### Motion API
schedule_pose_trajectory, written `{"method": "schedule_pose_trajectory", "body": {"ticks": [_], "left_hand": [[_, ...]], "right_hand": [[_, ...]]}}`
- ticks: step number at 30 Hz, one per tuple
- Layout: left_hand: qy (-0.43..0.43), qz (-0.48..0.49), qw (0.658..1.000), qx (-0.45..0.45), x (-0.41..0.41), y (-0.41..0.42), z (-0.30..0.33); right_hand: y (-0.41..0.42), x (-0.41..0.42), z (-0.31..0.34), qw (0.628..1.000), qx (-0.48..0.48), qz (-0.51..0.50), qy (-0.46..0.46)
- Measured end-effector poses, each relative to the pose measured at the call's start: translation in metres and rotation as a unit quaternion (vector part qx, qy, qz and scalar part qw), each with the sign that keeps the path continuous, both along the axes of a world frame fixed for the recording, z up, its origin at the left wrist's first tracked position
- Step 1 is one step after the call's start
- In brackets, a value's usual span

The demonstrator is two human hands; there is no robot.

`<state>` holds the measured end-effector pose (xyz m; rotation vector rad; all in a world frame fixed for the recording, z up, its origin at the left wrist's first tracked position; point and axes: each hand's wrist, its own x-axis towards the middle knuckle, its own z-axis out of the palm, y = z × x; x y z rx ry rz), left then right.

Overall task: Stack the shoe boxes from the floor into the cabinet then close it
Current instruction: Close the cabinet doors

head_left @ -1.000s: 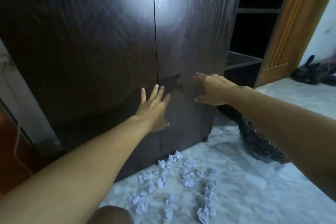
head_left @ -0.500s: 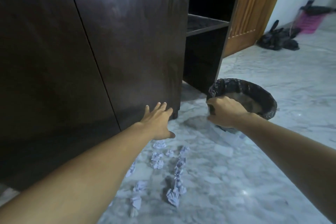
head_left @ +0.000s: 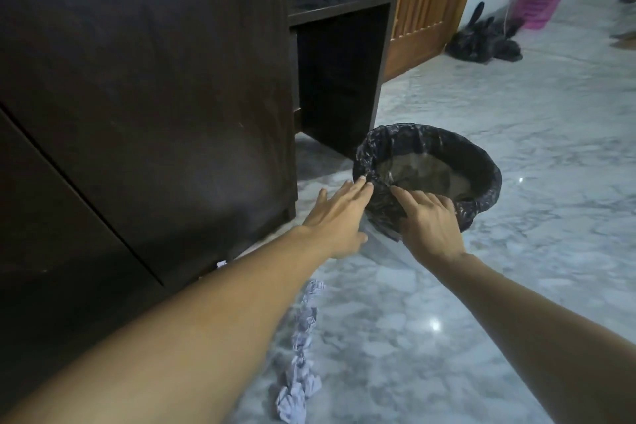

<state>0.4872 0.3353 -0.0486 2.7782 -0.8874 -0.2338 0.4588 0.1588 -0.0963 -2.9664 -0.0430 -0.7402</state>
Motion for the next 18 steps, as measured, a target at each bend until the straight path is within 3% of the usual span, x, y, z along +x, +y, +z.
{"method": "schedule_pose_trajectory", "body": {"ticks": [9,18], "left_hand": [[-0.034,-0.039,0.997,0.06,0.009,0.035,-0.009],[-0.082,-0.09,0.978,0.168,-0.006,0.089,0.009]], "right_hand": [[0.033,-0.013,-0.02,0.992,0.081,0.069,-0.068],[0.078,-0.041,-0.023,0.987,0.085,0.108,-0.087]]}}
